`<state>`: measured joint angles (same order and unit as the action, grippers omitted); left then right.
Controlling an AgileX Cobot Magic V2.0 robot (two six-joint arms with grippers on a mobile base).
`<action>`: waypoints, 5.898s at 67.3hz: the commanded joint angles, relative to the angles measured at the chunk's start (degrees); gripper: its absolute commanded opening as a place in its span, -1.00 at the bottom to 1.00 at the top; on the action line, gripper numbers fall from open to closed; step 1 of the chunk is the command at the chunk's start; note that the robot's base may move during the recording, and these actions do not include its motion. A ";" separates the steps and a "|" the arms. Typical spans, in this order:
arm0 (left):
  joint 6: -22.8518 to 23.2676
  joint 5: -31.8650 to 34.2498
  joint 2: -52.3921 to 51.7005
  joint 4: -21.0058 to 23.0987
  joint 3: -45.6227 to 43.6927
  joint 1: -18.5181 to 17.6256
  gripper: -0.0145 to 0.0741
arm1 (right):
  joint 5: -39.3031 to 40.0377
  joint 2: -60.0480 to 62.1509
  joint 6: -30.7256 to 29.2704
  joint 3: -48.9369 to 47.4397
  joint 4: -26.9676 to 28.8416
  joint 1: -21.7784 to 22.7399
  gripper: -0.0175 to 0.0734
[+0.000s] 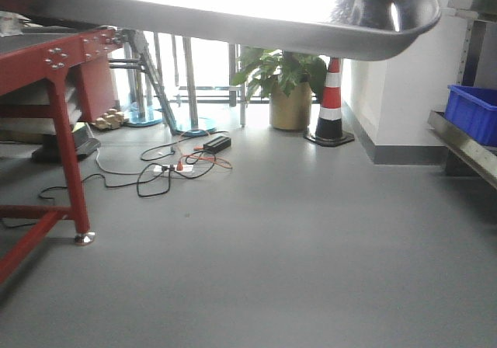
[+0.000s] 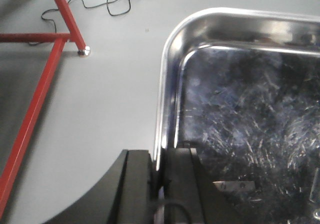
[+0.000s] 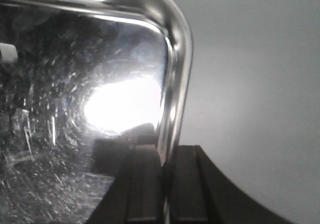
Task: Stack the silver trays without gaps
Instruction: 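Turn the base past the plant toward the other steel shelf, then drive up to the shelf with blue bins, holding the tray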
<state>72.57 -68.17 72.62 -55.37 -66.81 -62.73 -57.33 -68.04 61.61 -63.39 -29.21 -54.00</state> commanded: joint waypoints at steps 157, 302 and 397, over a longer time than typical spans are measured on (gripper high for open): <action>0.07 6.40 0.25 -5.46 -0.19 -0.23 -0.71 | 32.14 0.03 -0.65 -0.99 0.39 -0.44 -0.65; 0.07 6.60 0.25 -5.60 -0.19 -0.23 -0.71 | 32.92 0.03 -0.65 -0.99 0.39 -0.44 -0.65; -22.07 21.69 4.80 22.42 -9.15 16.75 -0.71 | 15.90 -6.24 -6.76 -9.34 -2.65 12.71 -0.65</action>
<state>58.46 -54.31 75.46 -40.22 -72.44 -49.83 -52.85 -71.84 57.99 -69.04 -31.53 -43.29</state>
